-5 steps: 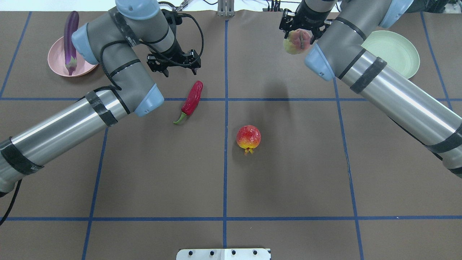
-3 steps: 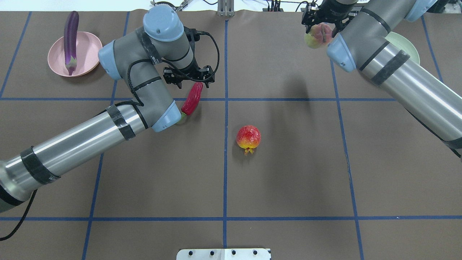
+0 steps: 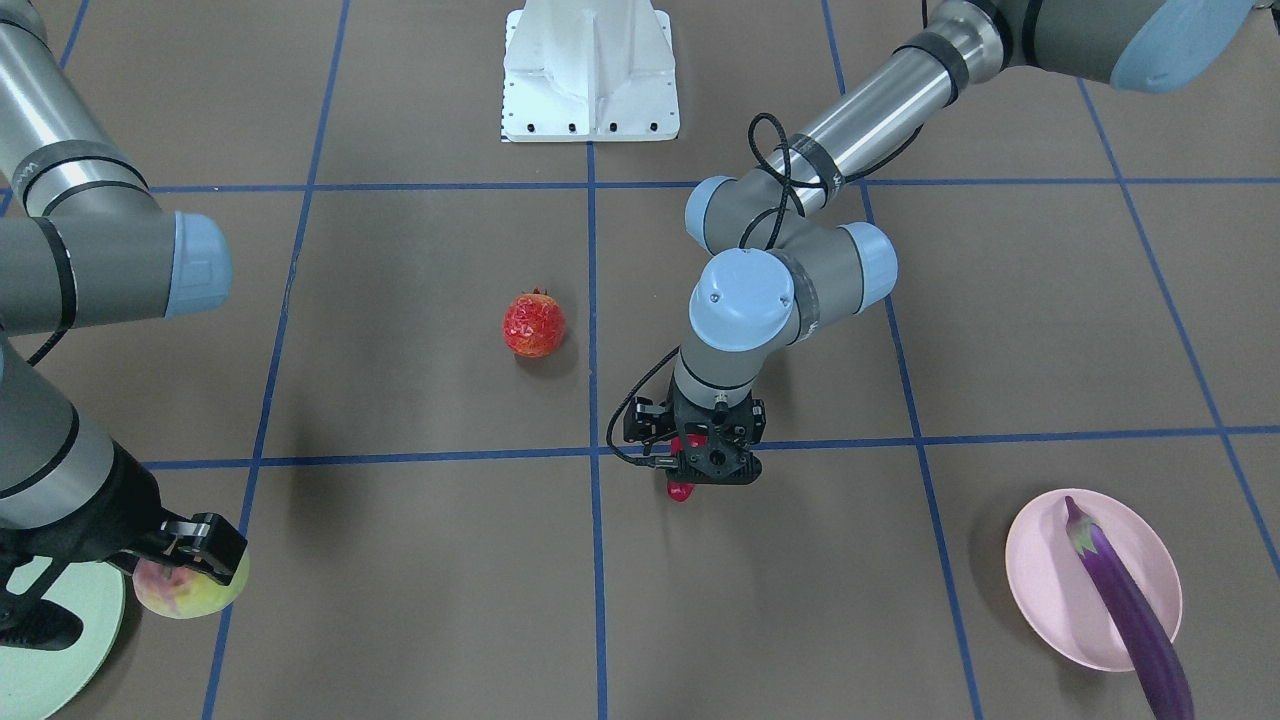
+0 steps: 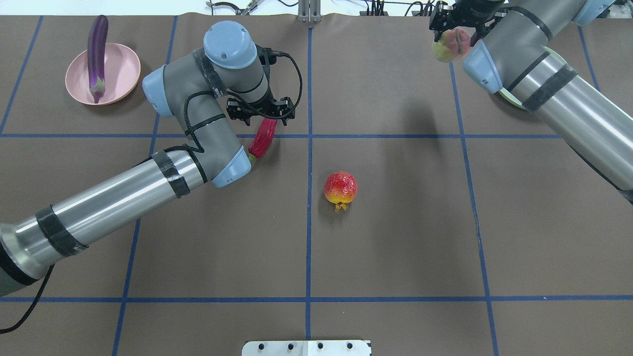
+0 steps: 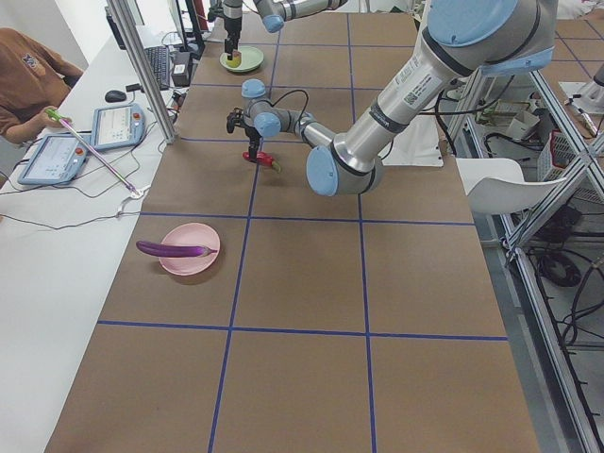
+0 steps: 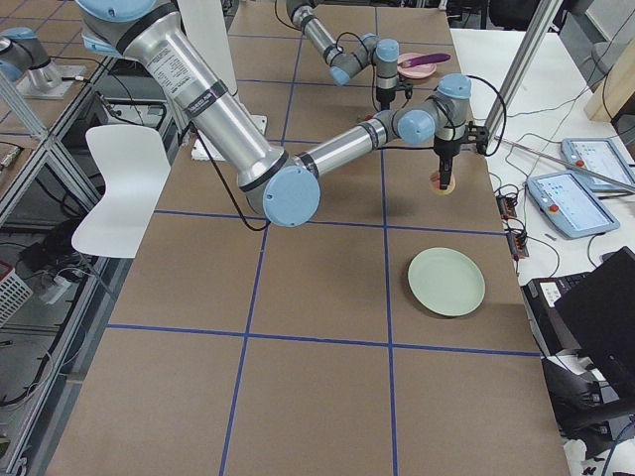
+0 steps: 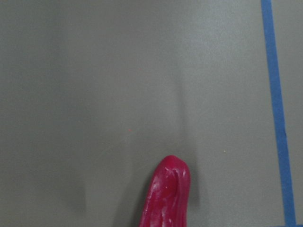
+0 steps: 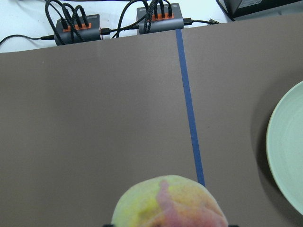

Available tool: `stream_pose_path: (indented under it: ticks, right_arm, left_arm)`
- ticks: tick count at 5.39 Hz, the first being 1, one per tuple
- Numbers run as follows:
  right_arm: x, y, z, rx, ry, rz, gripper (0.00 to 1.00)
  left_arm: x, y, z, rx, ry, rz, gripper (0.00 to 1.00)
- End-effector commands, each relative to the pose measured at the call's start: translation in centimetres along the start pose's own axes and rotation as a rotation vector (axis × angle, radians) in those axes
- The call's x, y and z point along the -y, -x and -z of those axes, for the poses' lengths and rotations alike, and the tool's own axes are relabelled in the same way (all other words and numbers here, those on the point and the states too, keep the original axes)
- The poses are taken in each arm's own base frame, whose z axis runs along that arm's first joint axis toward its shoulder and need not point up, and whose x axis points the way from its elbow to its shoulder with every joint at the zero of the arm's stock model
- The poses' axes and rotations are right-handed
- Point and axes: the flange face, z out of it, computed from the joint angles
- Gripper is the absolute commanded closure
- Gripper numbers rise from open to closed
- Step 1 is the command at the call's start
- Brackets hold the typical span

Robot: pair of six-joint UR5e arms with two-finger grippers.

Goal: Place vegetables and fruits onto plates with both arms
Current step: 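Grasp the red chili with the left gripper while the right carries the peach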

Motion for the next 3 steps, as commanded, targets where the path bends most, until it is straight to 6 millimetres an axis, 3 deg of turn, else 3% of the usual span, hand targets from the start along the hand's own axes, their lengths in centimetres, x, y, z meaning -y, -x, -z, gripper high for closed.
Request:
stream_pose_path:
  ticks: [1, 2, 3]
  right_arm:
    - [0.4, -1.2, 0.0, -0.006, -0.001, -0.001, 1.00]
    - [0.5, -1.9, -0.2, -0.012, 0.001, 0.006, 1.00]
    - [0.8, -3.1, -0.1, -0.016, 0.001, 0.022, 1.00]
  left_arm:
    - [-0.6, -0.2, -0.5, 0.001, 0.007, -0.005, 0.12]
    - [-0.9, -0.3, -0.8, 0.002, 0.011, -0.008, 0.29]
    - [-0.8, -0.1, -0.7, 0.007, 0.012, 0.001, 0.67]
